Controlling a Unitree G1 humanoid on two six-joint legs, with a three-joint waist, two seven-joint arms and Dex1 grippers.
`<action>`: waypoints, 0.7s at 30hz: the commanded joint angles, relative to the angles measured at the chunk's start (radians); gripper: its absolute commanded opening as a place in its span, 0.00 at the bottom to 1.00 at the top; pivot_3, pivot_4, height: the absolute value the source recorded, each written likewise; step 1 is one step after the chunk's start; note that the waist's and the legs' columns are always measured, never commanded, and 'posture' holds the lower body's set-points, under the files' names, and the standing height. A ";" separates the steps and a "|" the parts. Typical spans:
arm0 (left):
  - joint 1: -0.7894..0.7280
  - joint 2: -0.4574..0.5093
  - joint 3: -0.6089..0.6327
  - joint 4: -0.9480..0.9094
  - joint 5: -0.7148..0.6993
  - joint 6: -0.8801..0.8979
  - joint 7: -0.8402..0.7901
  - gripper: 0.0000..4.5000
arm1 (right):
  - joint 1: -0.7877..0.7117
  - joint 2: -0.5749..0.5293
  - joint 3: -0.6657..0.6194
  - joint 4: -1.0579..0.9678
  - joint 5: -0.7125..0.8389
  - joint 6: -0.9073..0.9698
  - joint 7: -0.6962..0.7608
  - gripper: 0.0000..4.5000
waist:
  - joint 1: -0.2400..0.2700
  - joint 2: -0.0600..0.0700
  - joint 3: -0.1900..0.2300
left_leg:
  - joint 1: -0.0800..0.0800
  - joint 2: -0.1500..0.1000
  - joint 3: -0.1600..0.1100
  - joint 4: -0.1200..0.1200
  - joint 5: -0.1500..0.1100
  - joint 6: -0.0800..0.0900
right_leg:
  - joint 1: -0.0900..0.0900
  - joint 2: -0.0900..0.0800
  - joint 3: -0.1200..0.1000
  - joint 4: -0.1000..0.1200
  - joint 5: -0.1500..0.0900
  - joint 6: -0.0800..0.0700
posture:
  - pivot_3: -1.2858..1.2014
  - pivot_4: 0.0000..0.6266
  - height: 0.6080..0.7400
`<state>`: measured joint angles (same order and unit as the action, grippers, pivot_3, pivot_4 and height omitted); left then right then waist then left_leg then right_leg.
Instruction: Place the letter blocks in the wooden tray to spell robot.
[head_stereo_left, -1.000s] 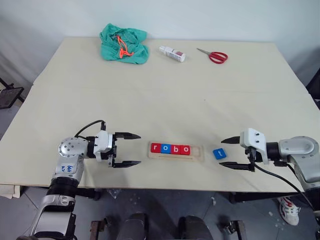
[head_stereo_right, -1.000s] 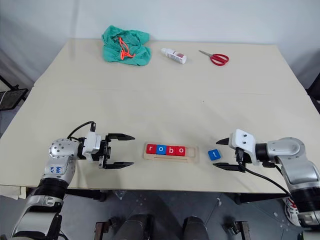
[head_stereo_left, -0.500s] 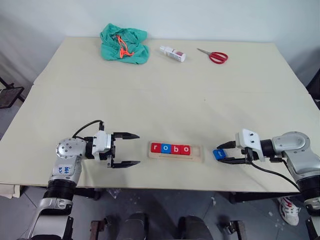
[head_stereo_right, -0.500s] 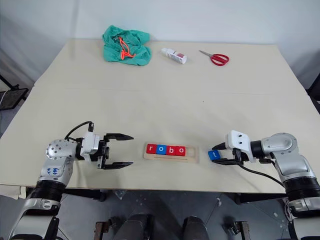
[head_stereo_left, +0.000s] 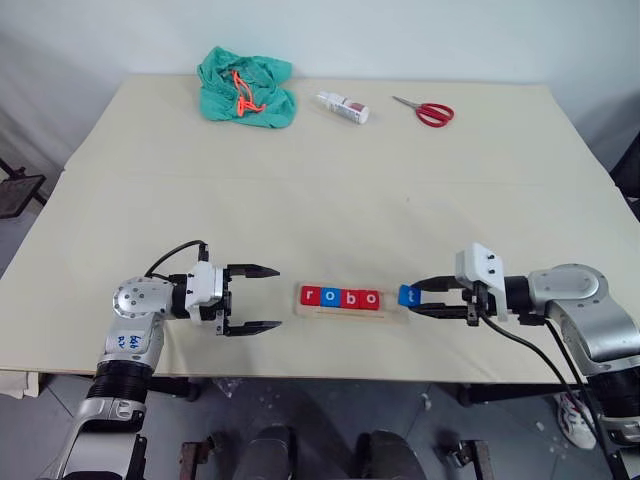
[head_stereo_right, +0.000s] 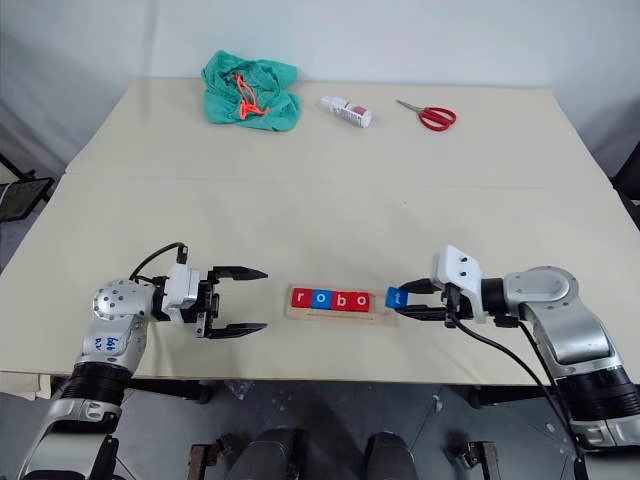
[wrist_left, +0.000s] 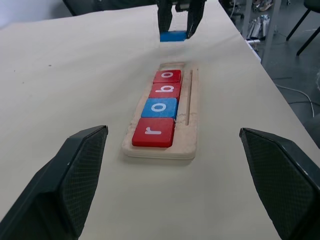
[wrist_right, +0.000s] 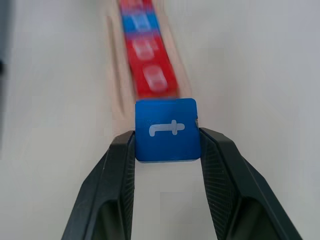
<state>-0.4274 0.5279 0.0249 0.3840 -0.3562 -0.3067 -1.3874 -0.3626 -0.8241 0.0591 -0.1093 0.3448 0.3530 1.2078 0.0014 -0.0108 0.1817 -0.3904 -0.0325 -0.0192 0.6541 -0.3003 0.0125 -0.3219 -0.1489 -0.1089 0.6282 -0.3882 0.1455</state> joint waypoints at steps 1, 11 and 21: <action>-0.014 -0.006 0.002 -0.005 -0.011 -0.014 0.005 1.00 | -0.004 0.009 -0.002 -0.054 0.005 0.050 -0.043 0.32 | 0.002 0.000 0.000 | 0.000 0.000 0.000 0.000 0.000 0.000 | 0.000 0.000 0.000 0.000 0.000 0.000 | 0.52 0.24 1.00; -0.021 -0.013 0.005 0.006 -0.010 -0.029 0.009 1.00 | -0.083 0.019 0.072 0.111 -0.091 -0.039 -0.010 0.32 | 0.003 0.000 0.000 | 0.000 -0.001 0.000 0.000 0.000 0.000 | 0.000 0.000 0.000 0.000 0.000 0.000 | 0.52 0.24 1.00; 0.011 -0.002 0.014 -0.025 -0.014 -0.025 0.031 1.00 | -0.106 0.050 0.098 0.158 -0.112 -0.077 0.027 0.32 | -0.002 0.000 0.000 | 0.000 -0.001 0.000 0.000 0.000 0.000 | 0.000 0.000 0.000 0.000 0.000 0.000 | 0.52 0.24 1.00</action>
<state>-0.4222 0.5138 0.0221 0.3999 -0.3544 -0.3224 -1.3641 -0.4527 -0.7757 0.1582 0.0529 0.2313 0.2883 1.2291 -0.0009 -0.0108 0.1818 -0.3905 -0.0332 -0.0191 0.6539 -0.3003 0.0126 -0.3222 -0.1491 -0.1089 0.6283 -0.3880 0.1460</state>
